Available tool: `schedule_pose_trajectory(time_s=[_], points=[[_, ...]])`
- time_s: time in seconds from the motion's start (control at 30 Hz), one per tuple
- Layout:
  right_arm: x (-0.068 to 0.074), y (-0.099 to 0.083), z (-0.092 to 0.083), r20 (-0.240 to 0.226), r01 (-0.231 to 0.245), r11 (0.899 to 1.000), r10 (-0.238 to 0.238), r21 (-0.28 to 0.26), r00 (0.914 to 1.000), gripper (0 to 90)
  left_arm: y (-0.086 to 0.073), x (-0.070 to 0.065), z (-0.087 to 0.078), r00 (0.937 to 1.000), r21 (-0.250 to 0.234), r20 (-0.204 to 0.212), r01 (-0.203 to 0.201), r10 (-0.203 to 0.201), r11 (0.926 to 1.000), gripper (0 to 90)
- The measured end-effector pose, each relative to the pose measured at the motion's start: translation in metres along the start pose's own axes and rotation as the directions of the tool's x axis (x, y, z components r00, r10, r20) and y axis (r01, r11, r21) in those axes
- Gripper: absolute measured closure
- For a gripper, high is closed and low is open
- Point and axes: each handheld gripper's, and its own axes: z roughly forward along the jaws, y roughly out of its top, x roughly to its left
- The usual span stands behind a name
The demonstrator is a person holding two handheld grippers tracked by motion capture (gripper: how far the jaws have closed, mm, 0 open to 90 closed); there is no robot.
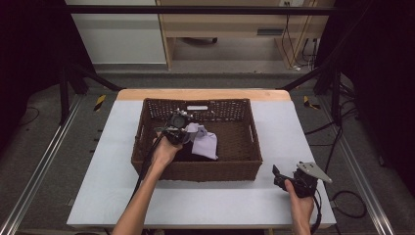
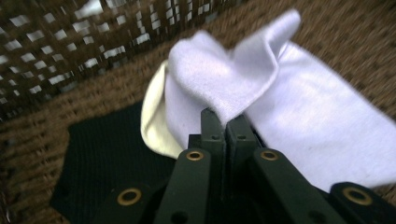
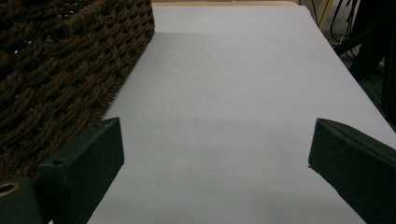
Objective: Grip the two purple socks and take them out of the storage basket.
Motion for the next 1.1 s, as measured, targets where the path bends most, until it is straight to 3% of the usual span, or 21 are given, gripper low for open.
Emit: schedule_pose_trajectory(time_s=[0.1, 0.23, 0.37, 0.57, 0.7, 0.83, 1.1], points=[[0.000, 0.000, 0.000, -0.001, 0.001, 1.000, -0.001, 0.000, 1.0000, 3.9, -0.001, 0.002, -0.008, 0.9999, -0.079, 0.012, 0.008, -0.007, 0.9968, 87.4], [0.000, 0.000, 0.001, -0.002, -0.001, 1.000, 0.001, -0.001, 1.0000, 3.9, -0.002, 0.004, -0.018, 0.9995, -0.178, 0.027, 0.024, -0.019, 0.9838, 87.5], [0.000, 0.000, 0.001, -0.002, -0.001, 1.000, 0.001, -0.001, 1.0000, 3.9, -0.003, 0.008, -0.029, 0.9973, -0.272, 0.057, 0.060, -0.046, 0.9603, 87.6], [0.000, 0.000, 0.001, 0.001, -0.001, 1.000, 0.001, -0.001, 1.0000, 3.9, -0.002, 0.010, -0.045, 0.9938, -0.381, 0.103, 0.077, -0.041, 0.9212, 87.7], [0.000, 0.000, 0.001, -0.004, -0.001, 1.000, 0.001, 0.002, 1.0000, 3.9, -0.002, 0.009, -0.059, 0.9921, -0.426, 0.123, 0.078, -0.028, 0.9012, 87.6], [0.000, 0.000, 0.001, -0.002, -0.002, 1.000, 0.002, 0.001, 1.0000, 3.9, -0.005, 0.006, -0.075, 0.9908, -0.457, 0.135, 0.072, -0.010, 0.8864, 87.7], [0.000, 0.000, 0.001, -0.002, -0.002, 1.000, 0.002, 0.002, 1.0000, 3.9, -0.016, -0.003, -0.107, 0.9849, -0.503, 0.166, 0.041, 0.049, 0.8631, 87.6]])
